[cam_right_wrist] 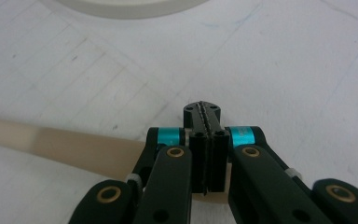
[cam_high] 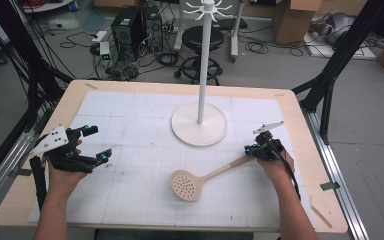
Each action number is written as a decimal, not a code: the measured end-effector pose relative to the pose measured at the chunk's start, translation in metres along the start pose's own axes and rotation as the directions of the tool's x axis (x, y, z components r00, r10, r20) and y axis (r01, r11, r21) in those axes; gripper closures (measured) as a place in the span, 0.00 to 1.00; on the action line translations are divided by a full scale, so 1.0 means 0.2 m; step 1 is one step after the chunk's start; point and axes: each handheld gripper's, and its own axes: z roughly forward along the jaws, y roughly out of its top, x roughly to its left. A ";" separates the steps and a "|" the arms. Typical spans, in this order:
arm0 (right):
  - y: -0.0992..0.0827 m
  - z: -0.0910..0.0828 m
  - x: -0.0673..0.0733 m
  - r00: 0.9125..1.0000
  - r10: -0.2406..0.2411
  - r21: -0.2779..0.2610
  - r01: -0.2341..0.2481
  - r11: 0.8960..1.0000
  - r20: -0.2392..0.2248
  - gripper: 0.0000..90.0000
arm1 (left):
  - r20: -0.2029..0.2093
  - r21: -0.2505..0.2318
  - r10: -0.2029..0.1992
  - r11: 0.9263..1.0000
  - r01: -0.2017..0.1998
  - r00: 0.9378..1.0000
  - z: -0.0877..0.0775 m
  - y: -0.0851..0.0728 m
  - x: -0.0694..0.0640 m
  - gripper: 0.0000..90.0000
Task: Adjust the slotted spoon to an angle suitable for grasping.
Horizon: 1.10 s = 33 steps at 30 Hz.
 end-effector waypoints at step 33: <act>0.01 -0.32 0.21 0.975 -0.202 -0.269 0.169 0.948 -0.098 0.53 | 0.005 0.002 -0.003 1.000 0.003 1.000 0.01 0.00 0.00 0.06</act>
